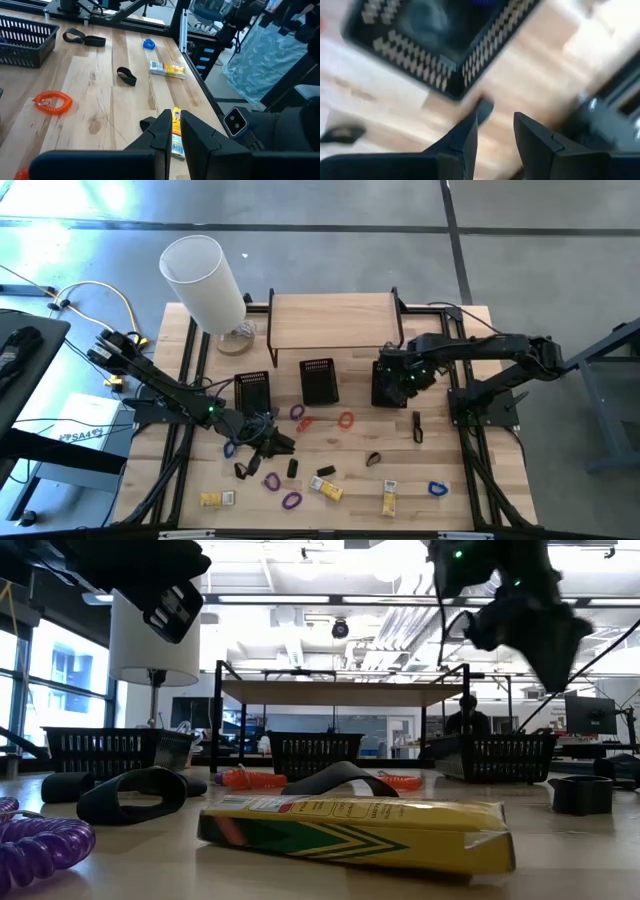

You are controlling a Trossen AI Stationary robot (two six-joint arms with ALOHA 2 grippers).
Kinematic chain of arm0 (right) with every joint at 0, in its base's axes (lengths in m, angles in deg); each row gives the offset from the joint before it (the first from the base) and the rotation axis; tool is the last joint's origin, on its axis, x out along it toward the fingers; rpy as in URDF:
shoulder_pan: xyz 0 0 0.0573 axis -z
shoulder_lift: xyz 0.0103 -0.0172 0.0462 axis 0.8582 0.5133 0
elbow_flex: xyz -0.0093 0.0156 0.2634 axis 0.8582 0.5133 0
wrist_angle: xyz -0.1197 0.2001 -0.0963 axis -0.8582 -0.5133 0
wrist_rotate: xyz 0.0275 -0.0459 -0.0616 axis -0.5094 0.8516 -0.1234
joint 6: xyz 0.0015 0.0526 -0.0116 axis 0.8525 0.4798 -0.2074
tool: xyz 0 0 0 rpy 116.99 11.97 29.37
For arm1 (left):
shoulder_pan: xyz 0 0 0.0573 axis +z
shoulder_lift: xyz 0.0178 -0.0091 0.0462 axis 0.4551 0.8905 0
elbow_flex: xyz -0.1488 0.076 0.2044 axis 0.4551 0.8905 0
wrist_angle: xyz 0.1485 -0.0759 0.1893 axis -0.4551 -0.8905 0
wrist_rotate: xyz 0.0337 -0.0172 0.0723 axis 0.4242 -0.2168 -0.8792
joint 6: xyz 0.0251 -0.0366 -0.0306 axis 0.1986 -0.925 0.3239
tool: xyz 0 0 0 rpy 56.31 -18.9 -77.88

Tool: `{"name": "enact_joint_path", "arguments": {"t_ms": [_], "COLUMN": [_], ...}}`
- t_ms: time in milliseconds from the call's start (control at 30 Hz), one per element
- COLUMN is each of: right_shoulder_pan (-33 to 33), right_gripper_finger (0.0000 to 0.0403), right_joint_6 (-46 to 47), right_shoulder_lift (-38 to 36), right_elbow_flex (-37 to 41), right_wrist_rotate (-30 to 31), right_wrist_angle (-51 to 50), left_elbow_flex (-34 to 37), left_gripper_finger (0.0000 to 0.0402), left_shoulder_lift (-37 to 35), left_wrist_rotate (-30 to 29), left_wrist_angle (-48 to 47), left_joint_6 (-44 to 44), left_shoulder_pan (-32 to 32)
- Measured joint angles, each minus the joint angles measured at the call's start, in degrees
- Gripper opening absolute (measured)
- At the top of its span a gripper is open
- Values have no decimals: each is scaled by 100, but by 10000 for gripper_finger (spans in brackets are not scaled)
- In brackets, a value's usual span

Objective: Pick & Place Office Desk Supplies
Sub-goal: Put the black rubber band into the left black bin

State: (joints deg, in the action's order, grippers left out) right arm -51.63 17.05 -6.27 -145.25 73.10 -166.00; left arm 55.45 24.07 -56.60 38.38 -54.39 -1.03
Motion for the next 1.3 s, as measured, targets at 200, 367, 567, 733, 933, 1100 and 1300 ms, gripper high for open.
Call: {"name": "enact_joint_path", "arguments": {"t_ms": [200,367,567,733,933,1100,1300], "right_shoulder_pan": [-863,-1996,-2992,-3498,-3728,-3718,-3711], "right_gripper_finger": [103,105,124,159,187,193,193], "right_joint_6": [1000,1551,2266,2429,2747,3121,2758], "right_shoulder_lift": [-10,-10,-10,-10,36,36,39], "right_elbow_flex": [0,0,0,2,53,620,1326], "right_wrist_rotate": [-17,206,789,766,625,217,310], "right_wrist_angle": [-330,-179,-216,771,853,907,1506], "left_elbow_flex": [0,-1,0,-2,-2,-2,-2], "left_gripper_finger": [33,33,33,33,33,33,33], "left_shoulder_lift": [0,0,0,2,2,2,13], "left_wrist_rotate": [-2,8,10,14,15,15,17], "left_wrist_angle": [-26,-116,-14,71,339,388,339], "left_joint_6": [-5,-27,-211,-218,-299,-301,-302], "left_shoulder_pan": [0,-24,-24,-26,-24,-24,-37]}}
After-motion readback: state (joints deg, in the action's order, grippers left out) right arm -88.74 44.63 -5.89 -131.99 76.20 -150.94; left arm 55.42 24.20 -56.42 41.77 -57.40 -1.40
